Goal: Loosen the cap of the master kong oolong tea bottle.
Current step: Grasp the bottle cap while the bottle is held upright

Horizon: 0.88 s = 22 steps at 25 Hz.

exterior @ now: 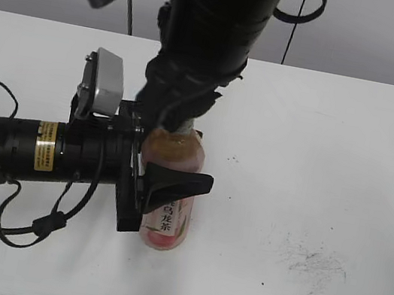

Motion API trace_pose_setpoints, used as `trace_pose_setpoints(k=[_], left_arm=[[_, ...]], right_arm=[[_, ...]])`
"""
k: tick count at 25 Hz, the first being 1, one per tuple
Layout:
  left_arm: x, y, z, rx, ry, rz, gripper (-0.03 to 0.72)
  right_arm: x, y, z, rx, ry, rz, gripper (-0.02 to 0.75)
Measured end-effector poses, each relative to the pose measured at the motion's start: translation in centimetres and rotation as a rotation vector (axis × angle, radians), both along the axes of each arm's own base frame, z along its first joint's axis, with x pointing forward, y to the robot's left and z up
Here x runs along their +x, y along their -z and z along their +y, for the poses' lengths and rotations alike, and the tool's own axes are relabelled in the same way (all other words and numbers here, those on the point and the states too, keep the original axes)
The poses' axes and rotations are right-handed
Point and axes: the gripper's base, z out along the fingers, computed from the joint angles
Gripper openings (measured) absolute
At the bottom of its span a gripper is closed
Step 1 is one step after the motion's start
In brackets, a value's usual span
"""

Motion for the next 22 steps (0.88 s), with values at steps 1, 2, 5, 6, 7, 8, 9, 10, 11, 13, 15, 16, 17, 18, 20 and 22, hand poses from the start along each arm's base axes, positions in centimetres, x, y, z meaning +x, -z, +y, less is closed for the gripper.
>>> trace_pose_setpoints(k=[1, 2, 5, 6, 7, 8, 9, 10, 11, 13, 15, 16, 17, 18, 20, 22], left_arm=[[-0.02, 0.01, 0.0, 0.001, 0.002, -0.001, 0.445], [-0.06, 0.0, -0.01, 0.001, 0.007, -0.005, 0.445], [-0.1, 0.0, -0.02, 0.003, 0.013, -0.011, 0.445], [-0.1, 0.0, -0.02, 0.003, 0.013, -0.012, 0.445], [-0.11, 0.0, -0.02, 0.004, 0.014, -0.013, 0.445], [-0.11, 0.0, -0.03, 0.003, 0.015, -0.013, 0.445], [-0.11, 0.0, -0.03, 0.003, 0.015, -0.013, 0.445], [-0.11, 0.0, -0.03, 0.003, 0.015, -0.014, 0.445], [-0.11, 0.0, -0.03, 0.003, 0.015, -0.014, 0.445], [-0.11, 0.0, -0.03, 0.003, 0.015, -0.014, 0.445], [-0.1, 0.0, -0.02, 0.003, 0.014, -0.014, 0.445], [-0.1, 0.0, -0.02, 0.003, 0.014, -0.014, 0.445], [-0.1, 0.0, -0.02, 0.003, 0.014, -0.014, 0.445], [-0.1, 0.0, -0.02, 0.003, 0.014, -0.014, 0.445], [-0.1, 0.0, -0.02, 0.003, 0.014, -0.014, 0.445], [-0.13, -0.01, -0.03, 0.002, 0.017, -0.015, 0.445]], right_arm=[[-0.06, -0.04, -0.07, -0.02, -0.098, -0.023, 0.271], [-0.11, -0.14, -0.14, -0.035, -0.184, -0.044, 0.271], [-0.17, -0.26, -0.21, -0.094, -0.488, -0.116, 0.271], [-0.17, -0.26, -0.21, -0.117, -0.604, -0.142, 0.271], [-0.19, -0.29, -0.23, -0.14, -0.721, -0.17, 0.271], [-0.19, -0.3, -0.24, -0.159, -0.819, -0.193, 0.271], [-0.2, -0.33, -0.25, -0.18, -0.933, -0.221, 0.271], [-0.2, -0.33, -0.25, -0.201, -1.042, -0.247, 0.271], [-0.22, -0.37, -0.26, -0.221, -1.142, -0.271, 0.271], [-0.22, -0.37, -0.26, -0.254, -1.315, -0.312, 0.271], [-0.22, -0.37, -0.26, -0.286, -1.48, -0.351, 0.271], [-0.21, -0.37, -0.26, -0.303, -1.565, -0.373, 0.271], [-0.21, -0.37, -0.26, -0.318, -1.643, -0.391, 0.271], [-0.21, -0.37, -0.26, -0.33, -1.706, -0.406, 0.271], [-0.34, -0.5, -0.22, -0.325, -1.76, -0.424, 0.271], [-0.44, -0.59, -0.25, -0.314, -1.743, -0.421, 0.269]])
